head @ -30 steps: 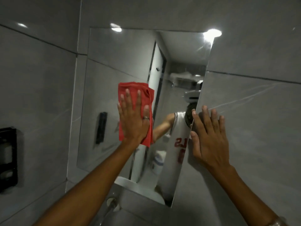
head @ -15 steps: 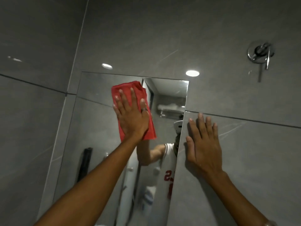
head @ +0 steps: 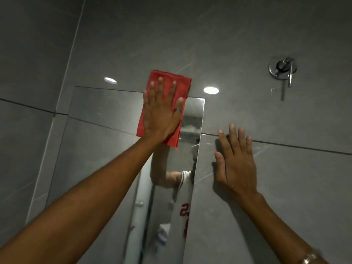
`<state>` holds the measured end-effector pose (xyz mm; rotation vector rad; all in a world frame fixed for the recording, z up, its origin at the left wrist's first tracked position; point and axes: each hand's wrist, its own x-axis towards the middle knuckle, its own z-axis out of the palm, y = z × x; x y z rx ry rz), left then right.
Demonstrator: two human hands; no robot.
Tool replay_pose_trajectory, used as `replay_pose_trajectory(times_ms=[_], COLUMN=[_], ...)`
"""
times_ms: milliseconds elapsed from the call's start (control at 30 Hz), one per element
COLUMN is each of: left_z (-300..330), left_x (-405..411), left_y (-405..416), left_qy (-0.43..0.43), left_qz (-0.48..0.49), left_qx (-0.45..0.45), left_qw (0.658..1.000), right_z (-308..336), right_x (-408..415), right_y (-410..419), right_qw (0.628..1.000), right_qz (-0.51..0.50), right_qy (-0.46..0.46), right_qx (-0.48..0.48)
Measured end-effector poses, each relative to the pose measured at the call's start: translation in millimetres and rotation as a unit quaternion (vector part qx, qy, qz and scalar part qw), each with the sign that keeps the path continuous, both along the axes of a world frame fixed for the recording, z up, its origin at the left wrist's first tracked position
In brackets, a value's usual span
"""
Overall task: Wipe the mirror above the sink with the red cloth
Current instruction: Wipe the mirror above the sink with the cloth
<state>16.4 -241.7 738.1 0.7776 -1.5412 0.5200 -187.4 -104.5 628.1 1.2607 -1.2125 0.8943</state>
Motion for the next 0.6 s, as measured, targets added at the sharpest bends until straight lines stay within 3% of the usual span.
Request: replay_pose_trajectory(times_ms=[133,300,600], left_z=[-20,-97,-313], left_x=[-13,-9,12], left_y=[9,5,-3], left_qy=[-0.159,-0.323,-0.447], left_qz=[0.019,0.005,-0.103], left_qx=[-0.114,-0.229,-0.222], left_qw=[0.980,0.918,0.860], right_z=[-7,-47,-140], right_x=[-7,-8,-9], right_y=[-1,-6,6], right_qw=[1.000,1.000,0.997], right_qz=[0.005,0.022,-0.007], right_qy=[0.001,0.006,0.007], right_qx=[-0.013,-0.011,0.073])
